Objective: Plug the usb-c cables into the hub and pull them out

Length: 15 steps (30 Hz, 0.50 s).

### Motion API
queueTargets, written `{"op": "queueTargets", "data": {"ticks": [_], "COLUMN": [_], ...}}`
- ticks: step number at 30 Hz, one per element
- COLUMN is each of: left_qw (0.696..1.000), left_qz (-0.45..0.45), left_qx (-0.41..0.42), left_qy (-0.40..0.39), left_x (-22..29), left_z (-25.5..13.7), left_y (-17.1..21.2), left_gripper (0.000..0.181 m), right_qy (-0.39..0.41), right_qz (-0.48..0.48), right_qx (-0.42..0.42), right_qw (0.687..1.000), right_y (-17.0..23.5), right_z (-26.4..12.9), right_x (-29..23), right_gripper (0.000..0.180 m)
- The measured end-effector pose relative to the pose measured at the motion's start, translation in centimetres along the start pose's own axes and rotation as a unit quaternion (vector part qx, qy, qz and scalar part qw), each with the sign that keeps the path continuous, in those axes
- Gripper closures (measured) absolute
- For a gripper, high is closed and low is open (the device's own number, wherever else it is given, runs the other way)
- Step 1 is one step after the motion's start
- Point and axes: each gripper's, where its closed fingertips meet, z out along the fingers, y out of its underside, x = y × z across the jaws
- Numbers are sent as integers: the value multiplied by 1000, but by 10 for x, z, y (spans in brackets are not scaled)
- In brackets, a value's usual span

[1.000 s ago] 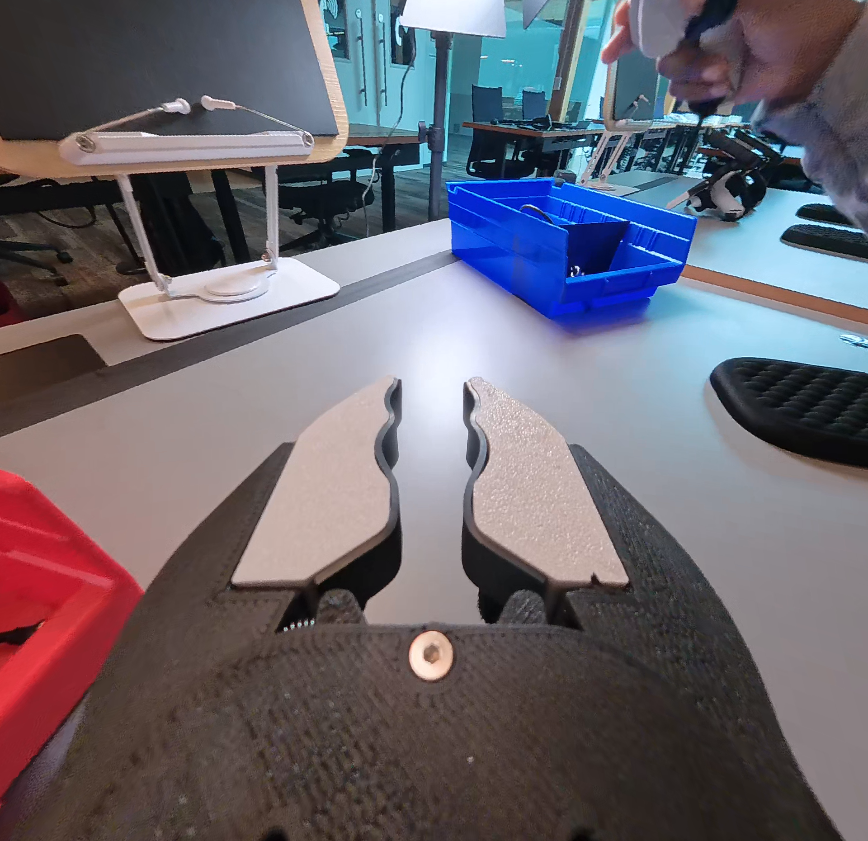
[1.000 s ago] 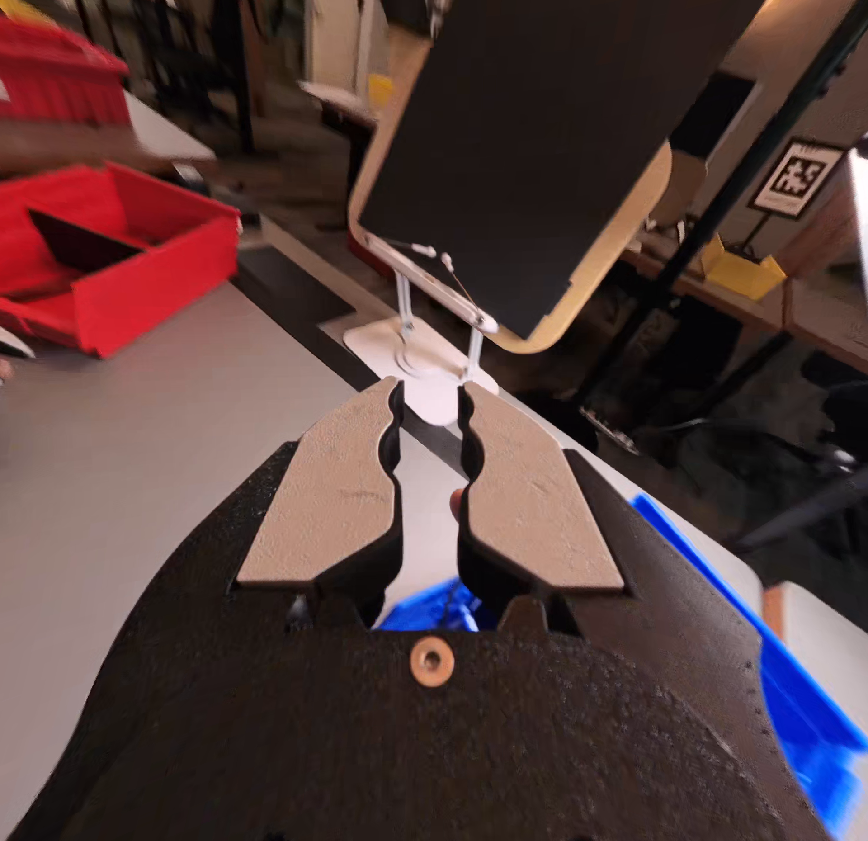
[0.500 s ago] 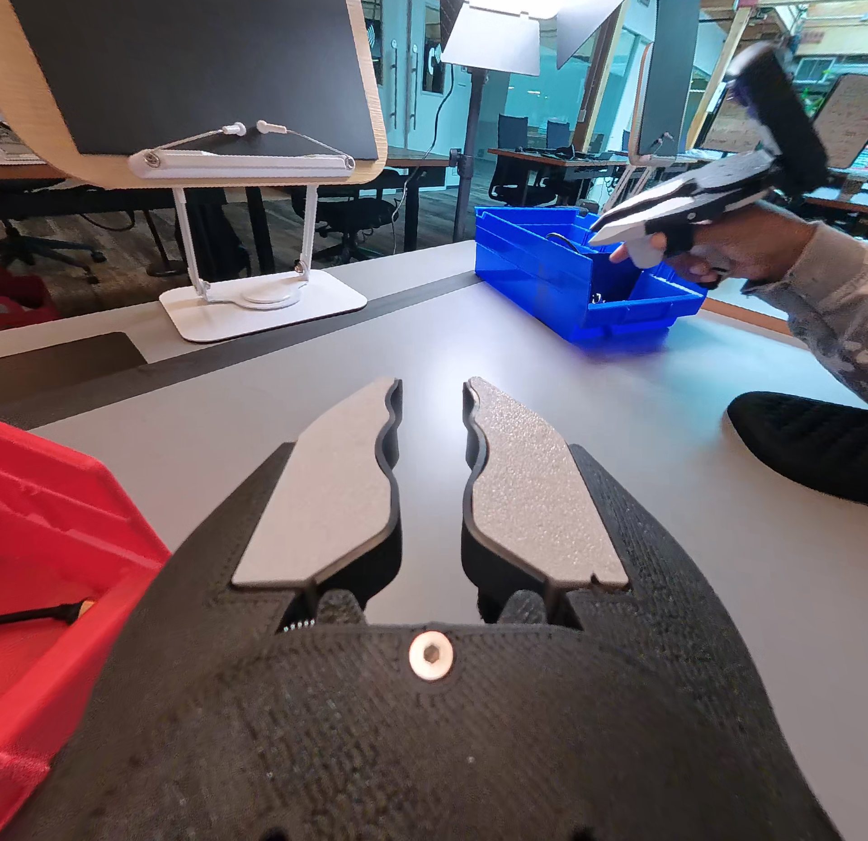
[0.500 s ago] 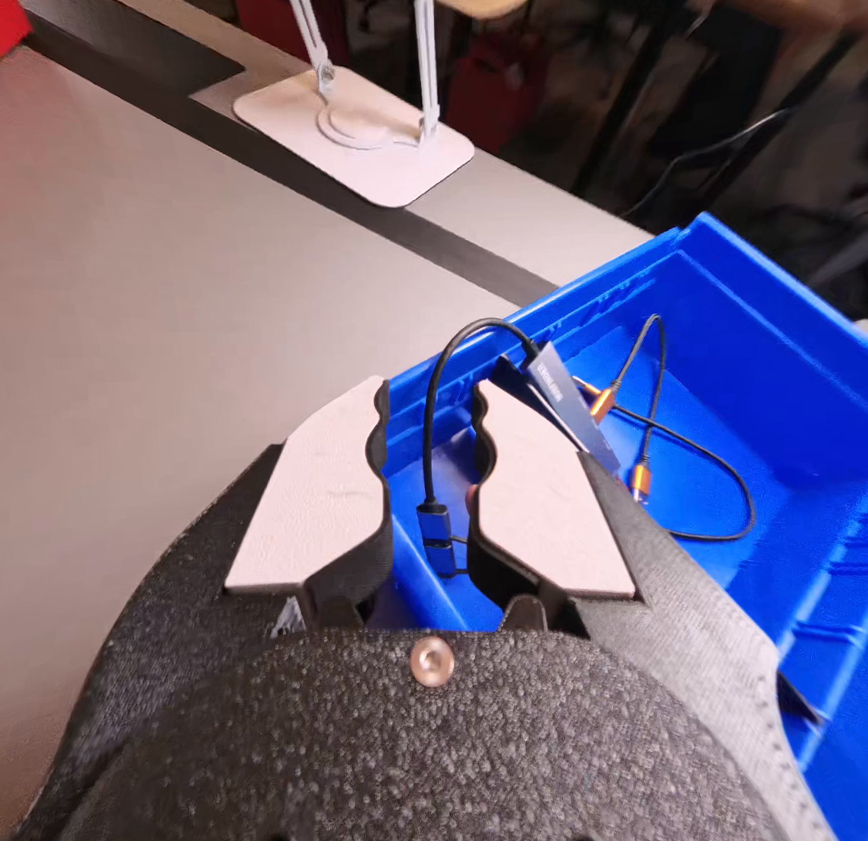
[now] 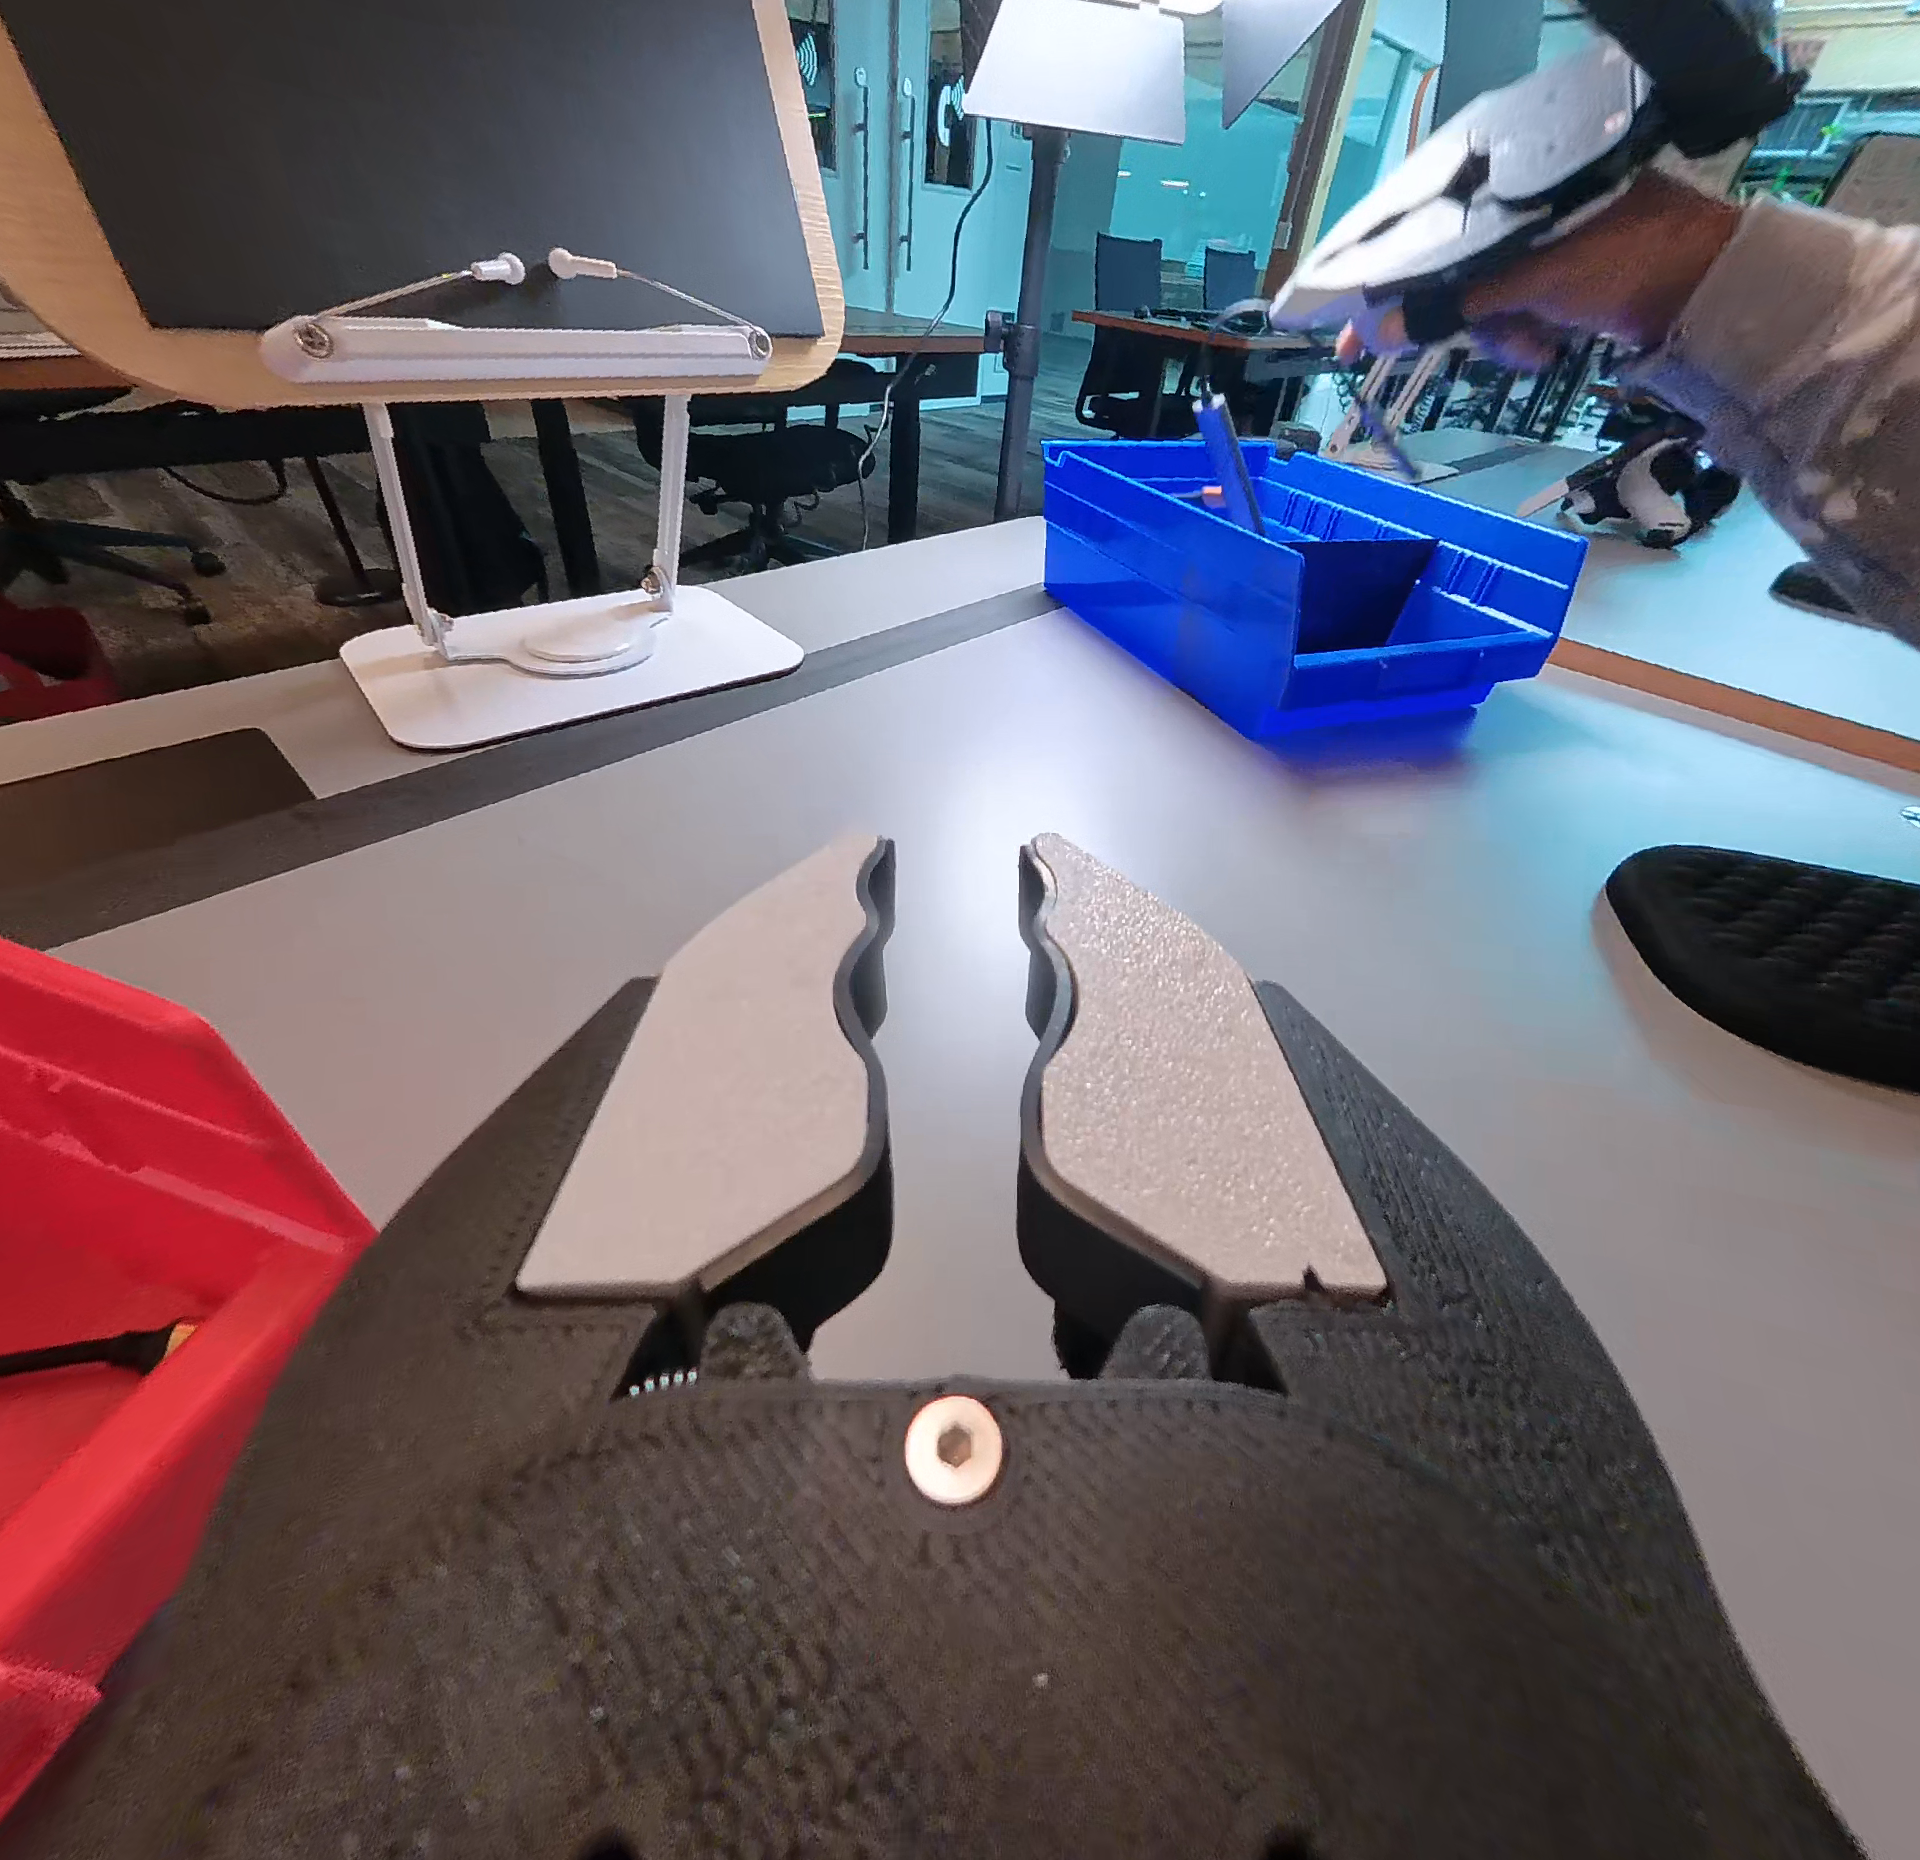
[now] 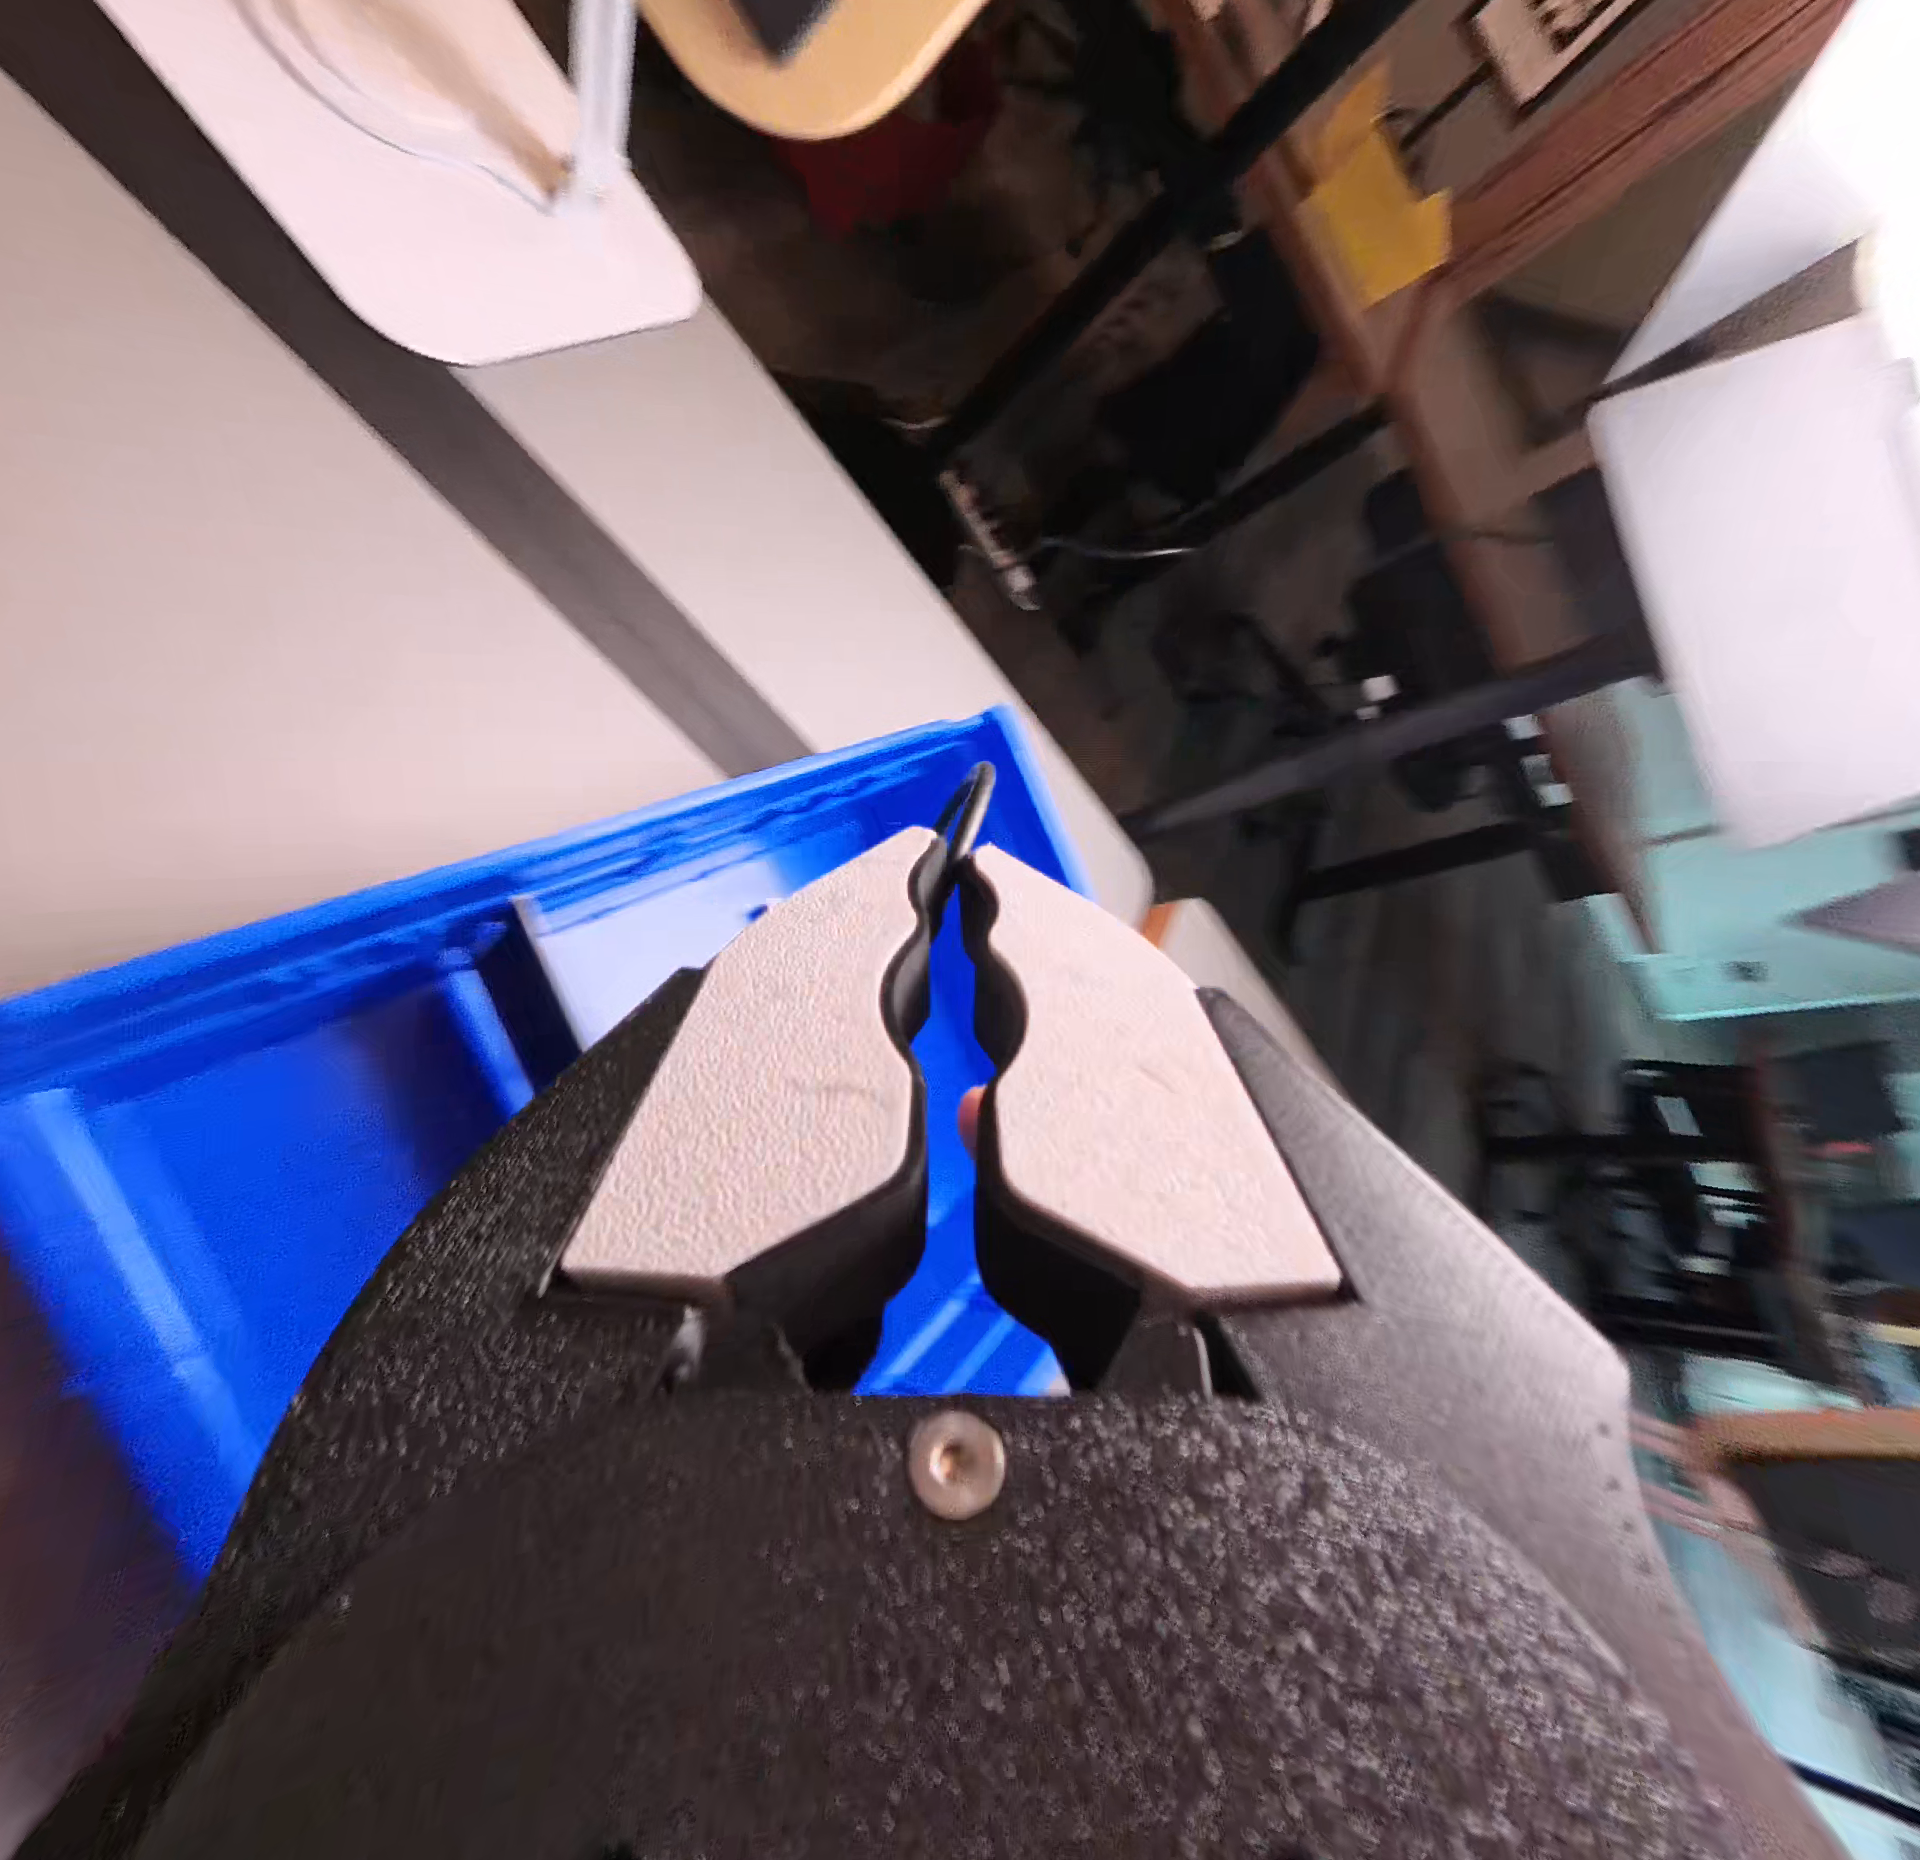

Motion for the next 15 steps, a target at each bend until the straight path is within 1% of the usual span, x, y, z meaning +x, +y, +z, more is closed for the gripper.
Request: {"op": "queueTargets", "data": {"ticks": [2,5,7,10,13,15], "left_qw": [1000,1000,1000,1000,1000,1000], "left_qz": [1,2,3,5,6,4], "left_qx": [-3,-5,-4,-6,-11,-15], "left_qy": [2,3,3,2,1,3], "left_x": [1,2,2,2,1,0], "left_z": [1,0,0,-1,0,1], "left_y": [1,2,2,3,6,8], "left_gripper": [158,158,158,159,159,159], "right_qy": [58,87,62,-3,-37,-34], "right_qz": [-58,-101,-82,-27,46,65], "right_qx": [-13,-53,-84,-136,-139,-176], "right_qw": [996,990,991,990,989,982], "right_y": [-1,25,54,97,107,114], "right_z": [9,41,67,96,104,101], "right_x": [28,40,30,5,2,14], "right_gripper": [178,178,177,177,177,176]}}
